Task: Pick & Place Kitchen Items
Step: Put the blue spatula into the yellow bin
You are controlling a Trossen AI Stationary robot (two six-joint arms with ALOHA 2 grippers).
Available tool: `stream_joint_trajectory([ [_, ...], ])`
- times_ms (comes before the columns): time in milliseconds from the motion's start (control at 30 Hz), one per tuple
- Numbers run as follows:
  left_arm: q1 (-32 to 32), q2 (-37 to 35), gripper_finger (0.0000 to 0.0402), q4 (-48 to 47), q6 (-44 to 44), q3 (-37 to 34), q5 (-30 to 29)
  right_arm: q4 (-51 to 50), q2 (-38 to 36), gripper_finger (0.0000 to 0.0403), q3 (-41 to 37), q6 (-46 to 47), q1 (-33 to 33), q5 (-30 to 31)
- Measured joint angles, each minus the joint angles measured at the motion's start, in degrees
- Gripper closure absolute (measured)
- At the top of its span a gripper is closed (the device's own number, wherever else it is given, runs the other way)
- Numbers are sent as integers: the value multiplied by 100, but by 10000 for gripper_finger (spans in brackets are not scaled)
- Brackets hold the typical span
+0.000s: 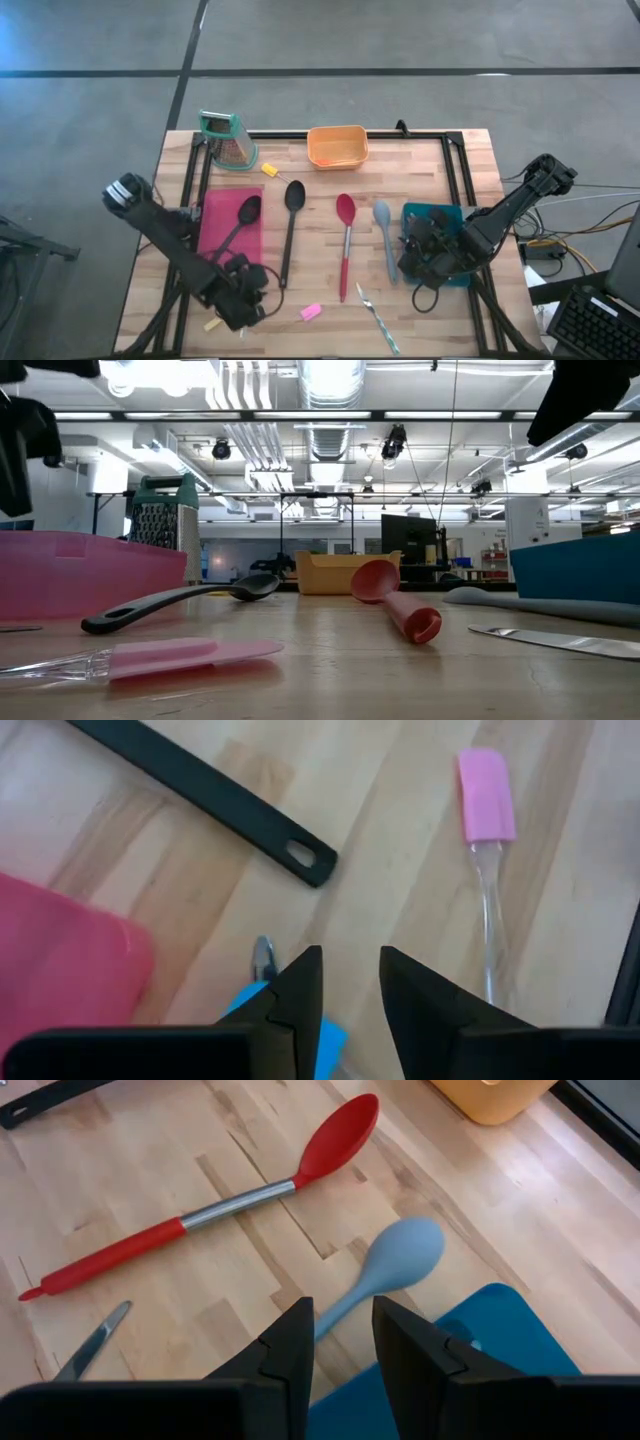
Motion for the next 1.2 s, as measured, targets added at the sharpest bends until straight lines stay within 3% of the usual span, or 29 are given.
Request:
stream_joint_trajectory([
  [333,-225,1188,296,-1810,-334,1552,173,2,0,321,-28,-17,0,0],
  [633,-213,1456,300,-1842,-650,1609,1344,11,-2,301,-95,-6,0,4],
  [1200,274,1426,303,-2118,-585,1543,1221,44,-2,258,-162,155,0,7],
])
